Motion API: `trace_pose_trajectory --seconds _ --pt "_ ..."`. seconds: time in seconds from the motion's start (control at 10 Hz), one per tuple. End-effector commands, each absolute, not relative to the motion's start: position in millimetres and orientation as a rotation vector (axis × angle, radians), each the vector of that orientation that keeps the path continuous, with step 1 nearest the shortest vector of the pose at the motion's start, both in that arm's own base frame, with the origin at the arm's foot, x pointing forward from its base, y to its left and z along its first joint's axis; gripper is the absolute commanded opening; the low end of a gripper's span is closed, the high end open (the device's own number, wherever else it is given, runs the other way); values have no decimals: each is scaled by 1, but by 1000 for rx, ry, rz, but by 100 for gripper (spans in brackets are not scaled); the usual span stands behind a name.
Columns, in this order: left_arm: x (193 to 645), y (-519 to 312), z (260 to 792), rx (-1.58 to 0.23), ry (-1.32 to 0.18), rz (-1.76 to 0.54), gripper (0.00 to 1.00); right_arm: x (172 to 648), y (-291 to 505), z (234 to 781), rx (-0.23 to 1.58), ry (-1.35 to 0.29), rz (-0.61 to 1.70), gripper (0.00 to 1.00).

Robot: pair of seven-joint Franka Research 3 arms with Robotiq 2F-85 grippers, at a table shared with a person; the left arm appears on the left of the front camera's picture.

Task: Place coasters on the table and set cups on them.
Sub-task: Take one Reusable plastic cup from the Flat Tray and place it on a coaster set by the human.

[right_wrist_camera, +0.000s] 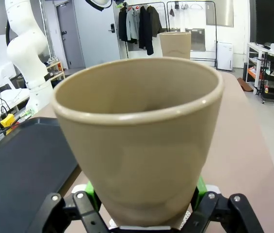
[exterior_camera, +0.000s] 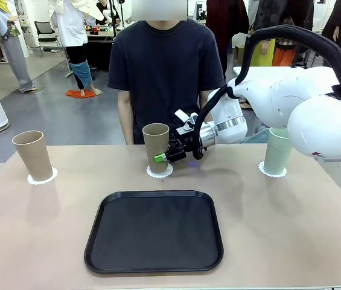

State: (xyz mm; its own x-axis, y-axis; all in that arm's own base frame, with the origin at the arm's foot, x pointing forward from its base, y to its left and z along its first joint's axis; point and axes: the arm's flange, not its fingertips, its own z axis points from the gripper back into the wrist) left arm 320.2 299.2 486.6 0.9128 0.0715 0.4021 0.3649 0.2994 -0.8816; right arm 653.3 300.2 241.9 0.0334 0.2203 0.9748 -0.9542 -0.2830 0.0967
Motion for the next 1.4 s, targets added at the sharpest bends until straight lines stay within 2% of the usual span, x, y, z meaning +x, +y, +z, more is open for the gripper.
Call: trace_pose_trajectory --seconds 0.0,0.6,0.7,1.3 --pt "320 300 489 -1257 -403 -190 100 660 298 243 1306 -830 1443 83" --pt "320 300 489 -1257 -403 -190 100 657 296 236 1334 -806 1443 83" --pt "320 300 489 -1257 -403 -190 100 659 297 237 1336 -807 1442 100" --pt "320 300 489 -1257 -403 -190 100 656 297 238 1321 -782 1467 100"
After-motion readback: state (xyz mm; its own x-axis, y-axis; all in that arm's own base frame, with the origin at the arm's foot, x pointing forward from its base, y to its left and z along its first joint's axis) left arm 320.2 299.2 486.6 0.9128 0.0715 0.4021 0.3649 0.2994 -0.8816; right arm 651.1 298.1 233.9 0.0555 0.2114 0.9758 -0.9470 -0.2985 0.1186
